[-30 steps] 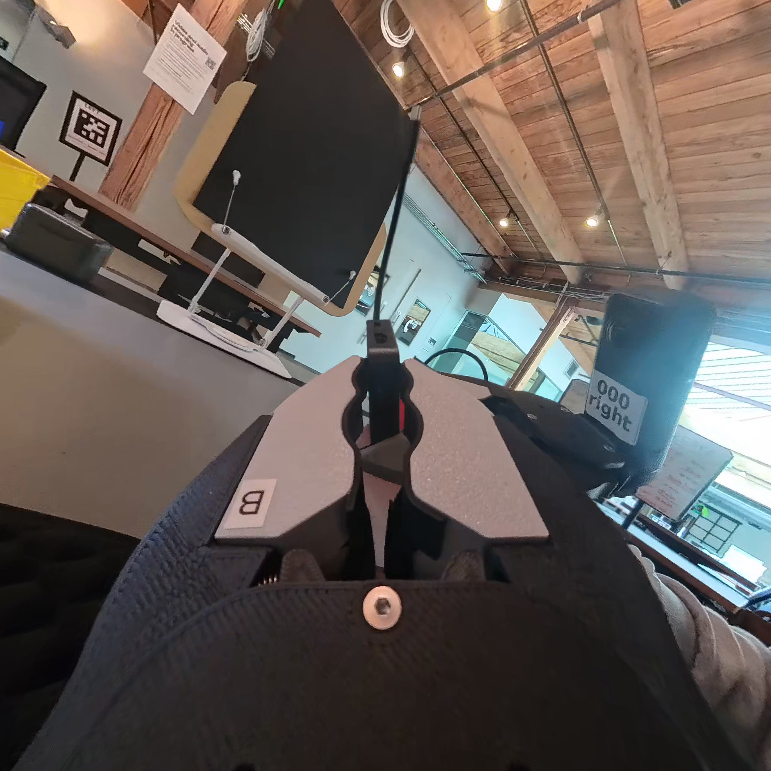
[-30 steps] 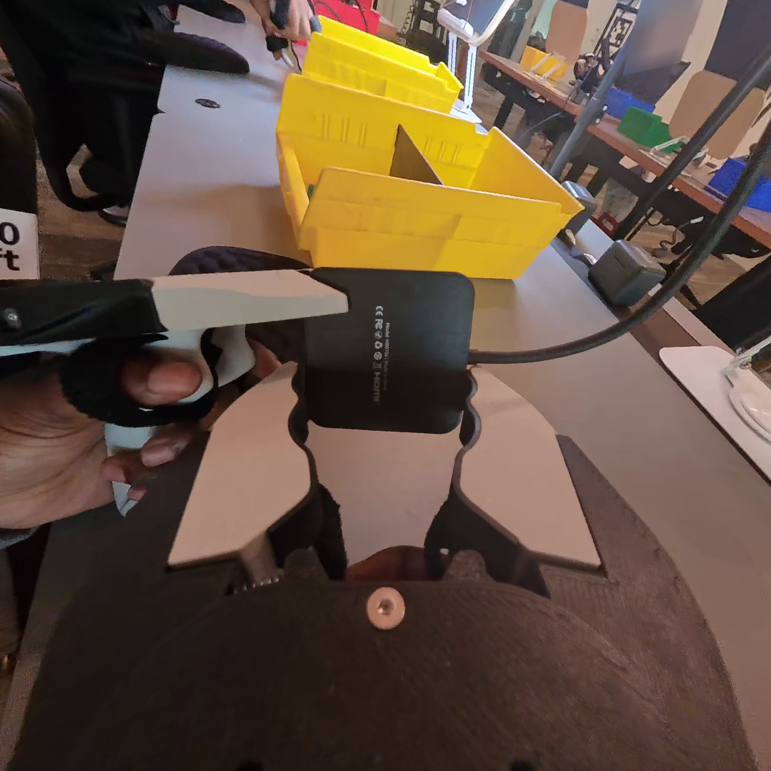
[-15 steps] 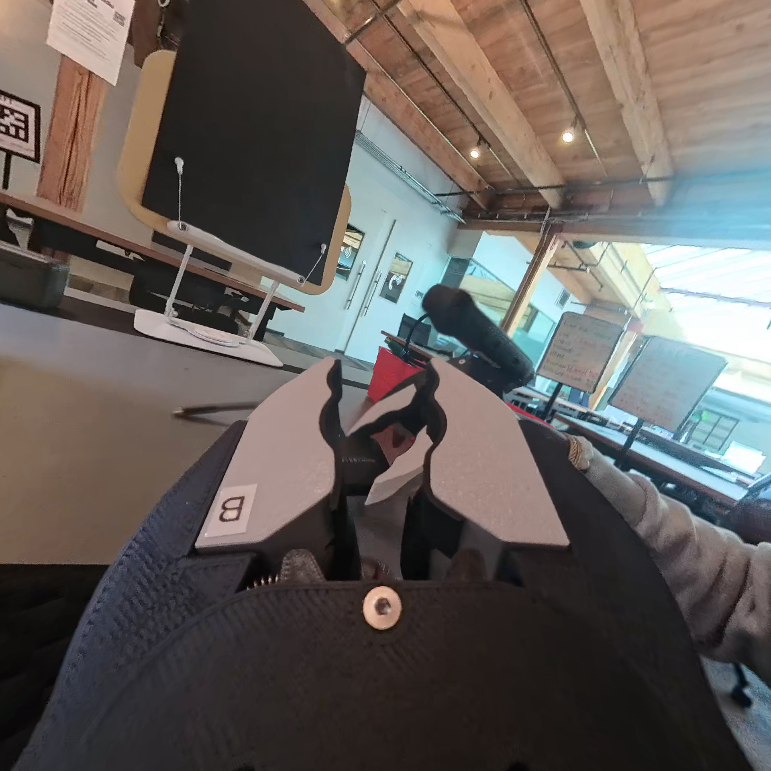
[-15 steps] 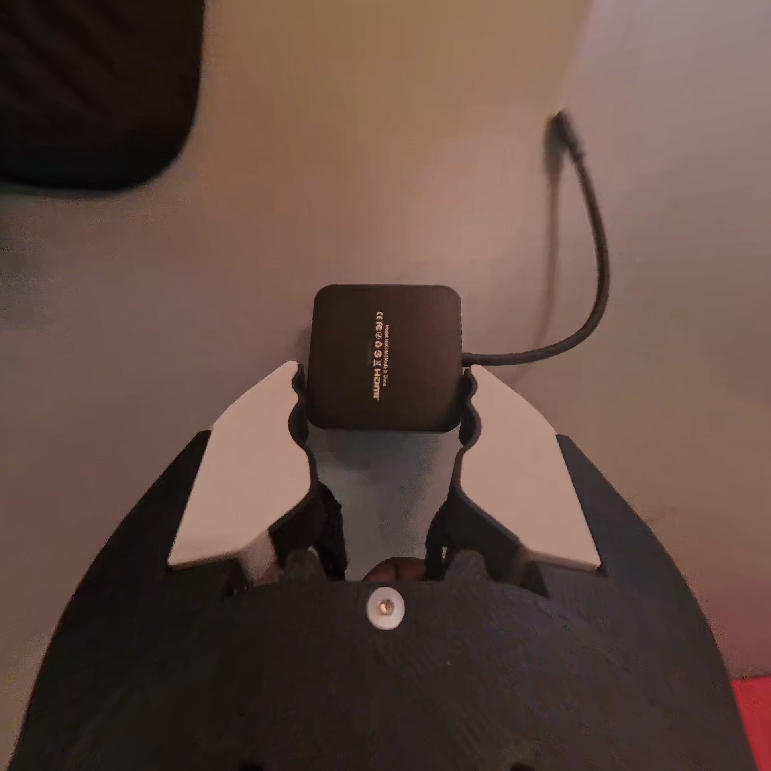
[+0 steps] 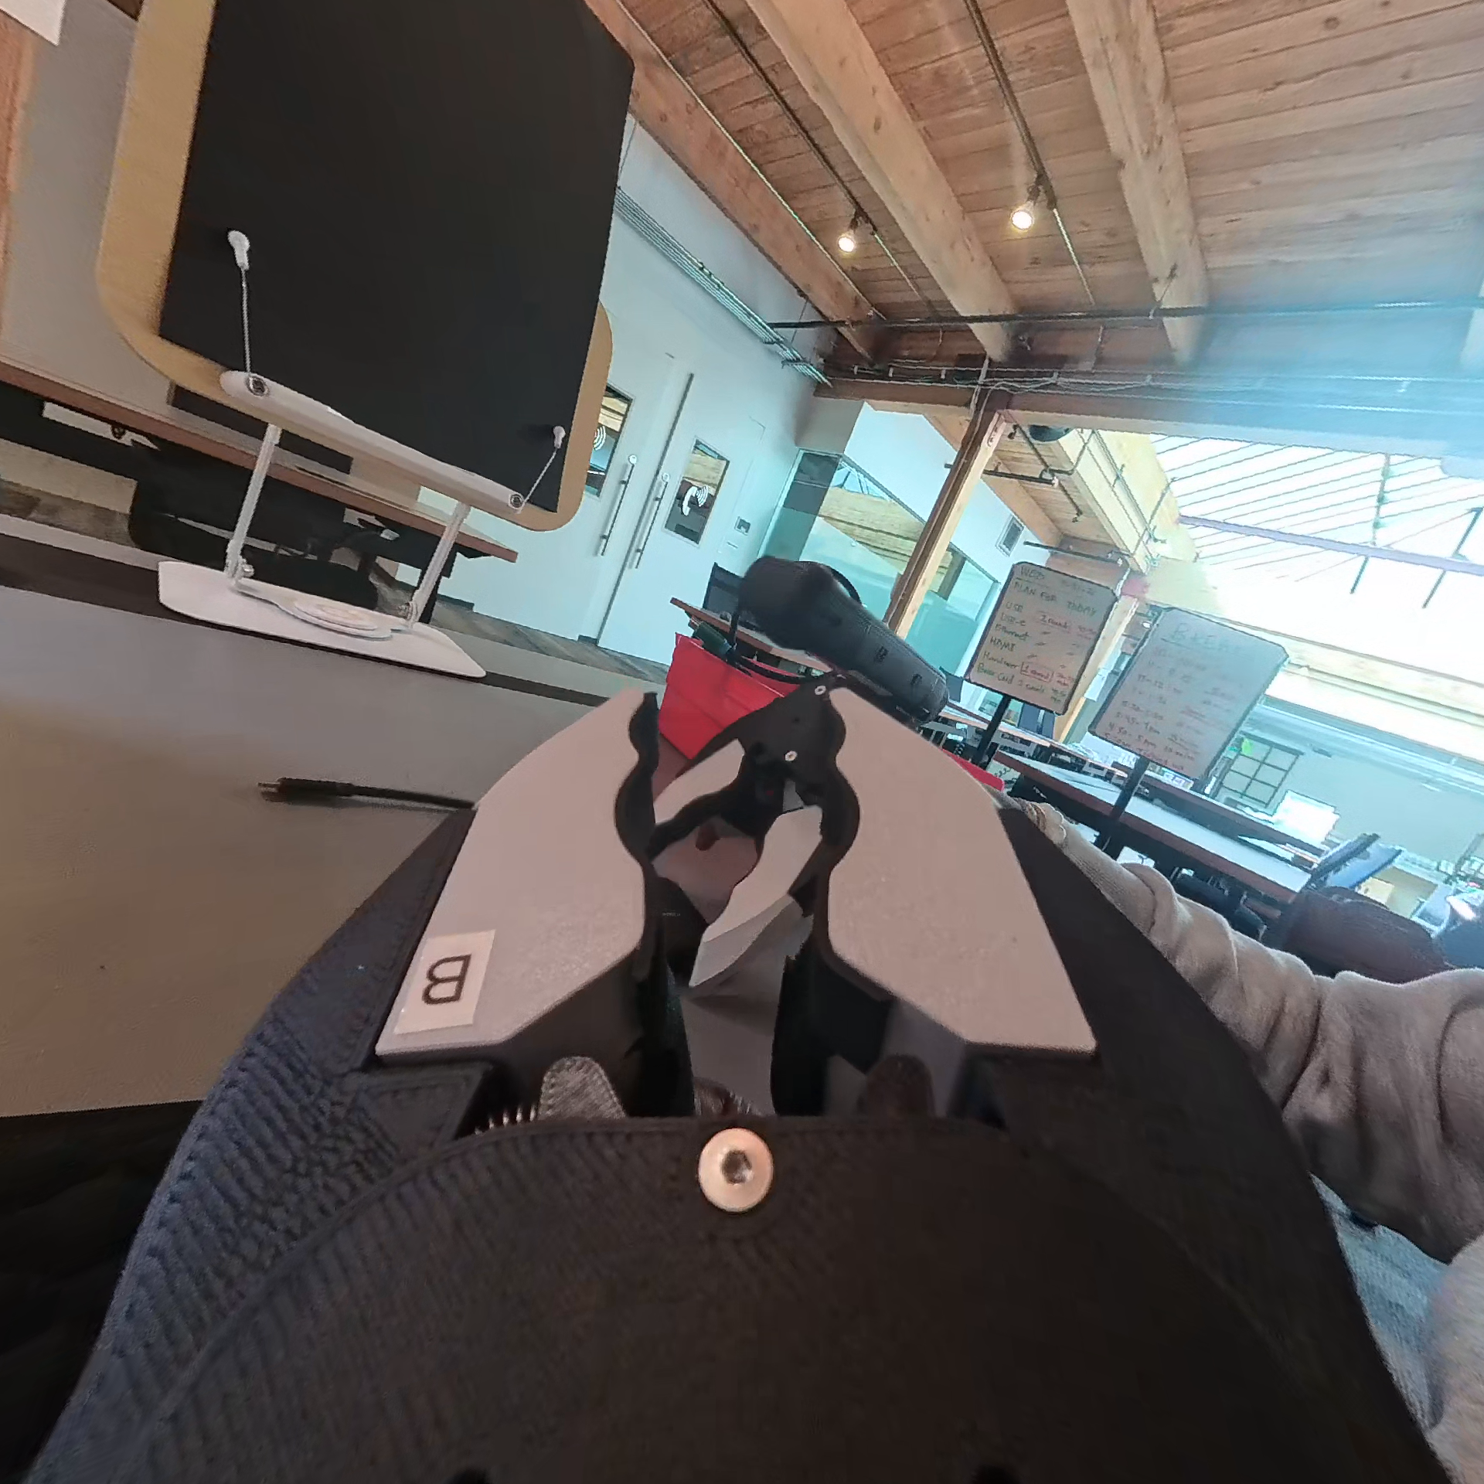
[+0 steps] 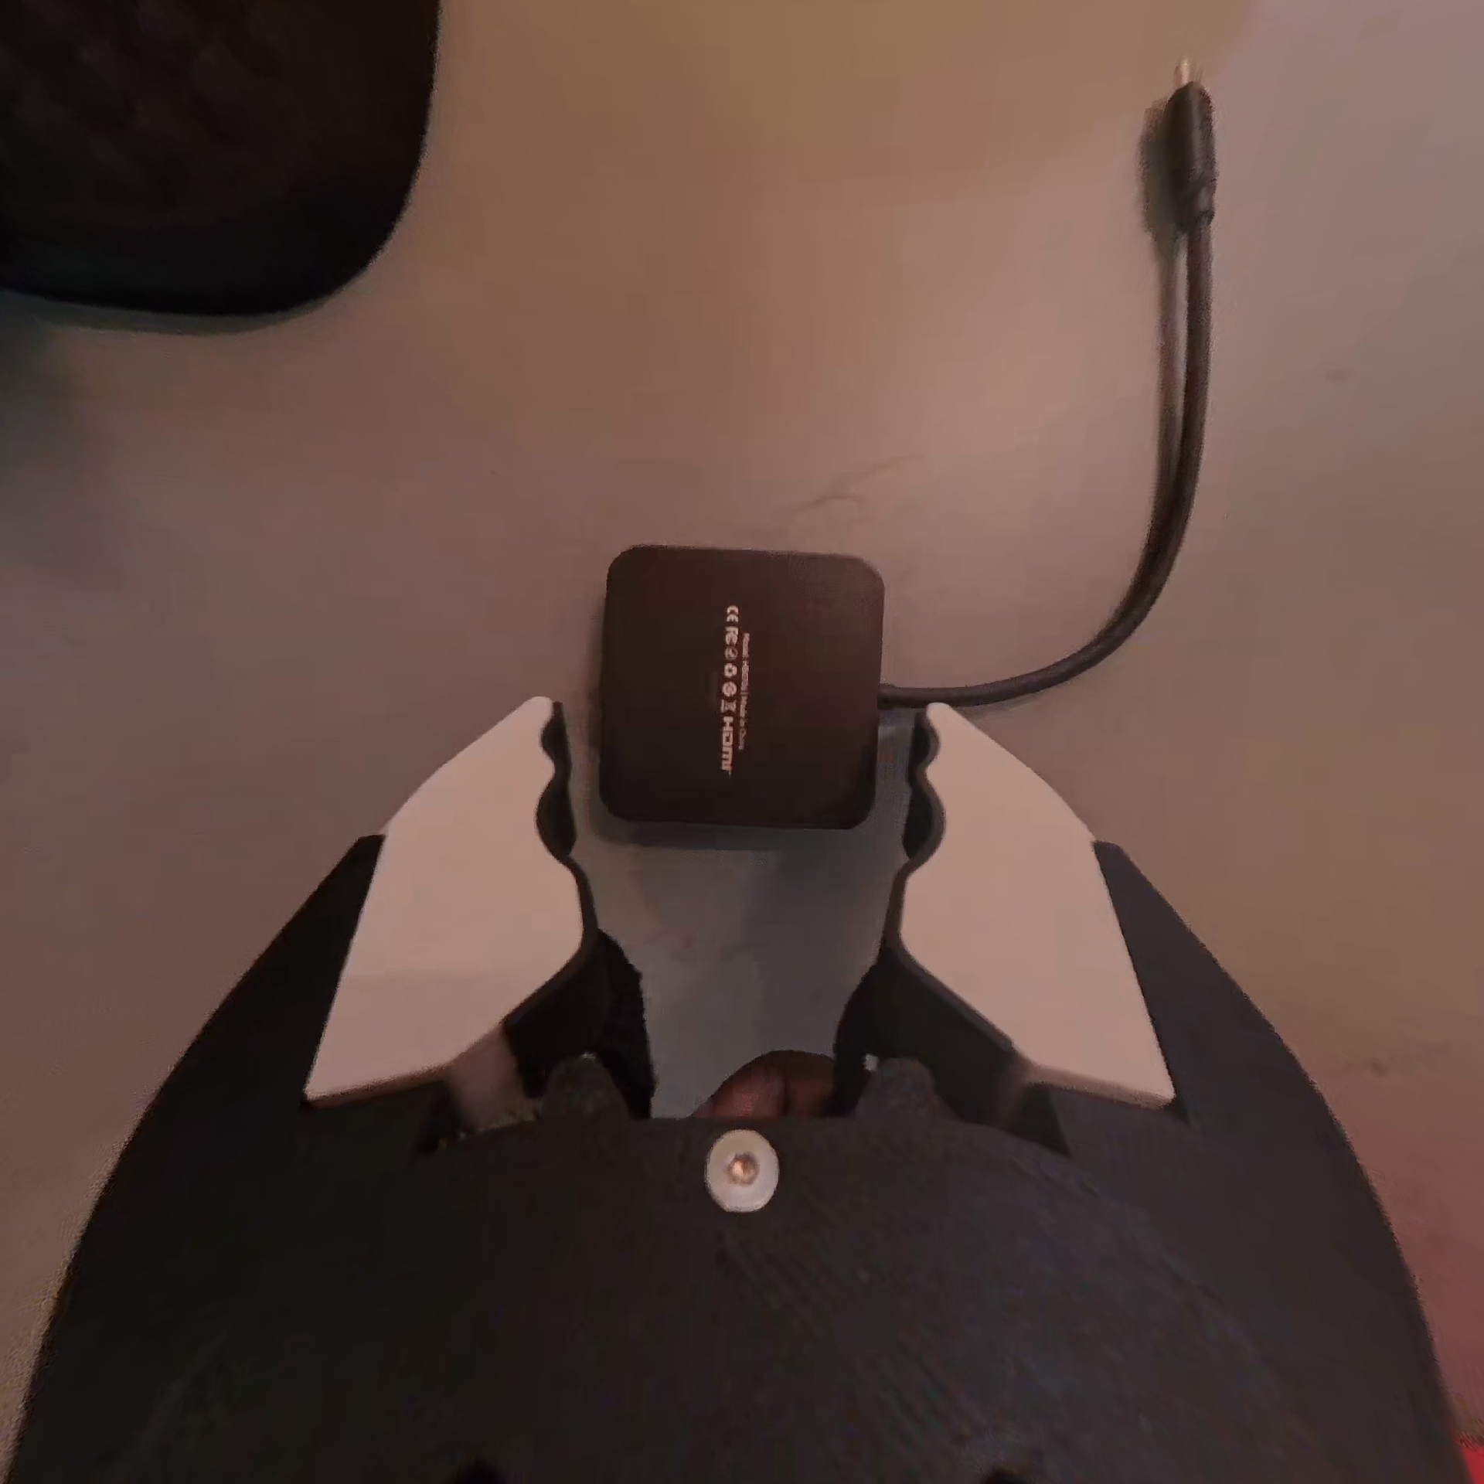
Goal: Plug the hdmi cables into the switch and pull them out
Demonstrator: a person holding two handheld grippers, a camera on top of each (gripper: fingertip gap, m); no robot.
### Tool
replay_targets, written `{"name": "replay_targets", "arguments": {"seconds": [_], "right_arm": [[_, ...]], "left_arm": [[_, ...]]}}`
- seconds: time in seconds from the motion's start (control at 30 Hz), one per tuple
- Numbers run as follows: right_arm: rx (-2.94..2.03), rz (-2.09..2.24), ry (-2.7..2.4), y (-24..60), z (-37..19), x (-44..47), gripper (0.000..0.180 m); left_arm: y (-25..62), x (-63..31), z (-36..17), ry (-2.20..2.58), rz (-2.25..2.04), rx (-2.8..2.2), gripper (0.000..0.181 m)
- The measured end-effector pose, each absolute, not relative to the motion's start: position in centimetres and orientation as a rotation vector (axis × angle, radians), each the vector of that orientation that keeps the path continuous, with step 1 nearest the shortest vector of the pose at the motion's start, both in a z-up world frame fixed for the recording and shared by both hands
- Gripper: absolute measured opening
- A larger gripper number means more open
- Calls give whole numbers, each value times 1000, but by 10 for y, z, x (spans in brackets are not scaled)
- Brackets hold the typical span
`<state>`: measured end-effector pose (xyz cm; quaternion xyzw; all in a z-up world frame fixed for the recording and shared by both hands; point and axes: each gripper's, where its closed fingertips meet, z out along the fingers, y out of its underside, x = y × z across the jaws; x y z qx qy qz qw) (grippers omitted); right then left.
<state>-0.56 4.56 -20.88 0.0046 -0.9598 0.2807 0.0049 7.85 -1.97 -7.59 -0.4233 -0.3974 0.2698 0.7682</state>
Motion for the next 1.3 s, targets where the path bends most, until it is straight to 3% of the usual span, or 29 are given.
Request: {"name": "replay_targets", "arguments": {"seconds": [0.2, 0.3, 0.47, 0.67, 0.87, 1.17, 1.3], "right_arm": [[-51, 1175, -2777, 33, -180, -31, 101], [-215, 1152, -2726, 42, -179, -52, 84], [-418, 1025, -2795, 60, -197, -67, 78], [-593, 1102, -2903, 59, -205, -63, 66], [-598, 1129, -2910, 57, -206, -62, 66], [-584, 1160, -2902, 57, -206, -62, 66], [-579, 1166, -2900, 56, -207, -62, 66]], "left_arm": [[-16, 78, -78, -860, 548, -938, 37], [-17, 78, -77, -860, 535, -930, 38], [-36, 83, -72, -884, 541, -1019, 45], [-151, 87, -66, -1130, 818, -1214, 46], [-295, 73, -113, -1660, 1009, -1727, 46], [-351, 34, -201, -2019, 558, -2173, 43], [-363, 31, -205, -2087, 530, -2171, 26]]}}
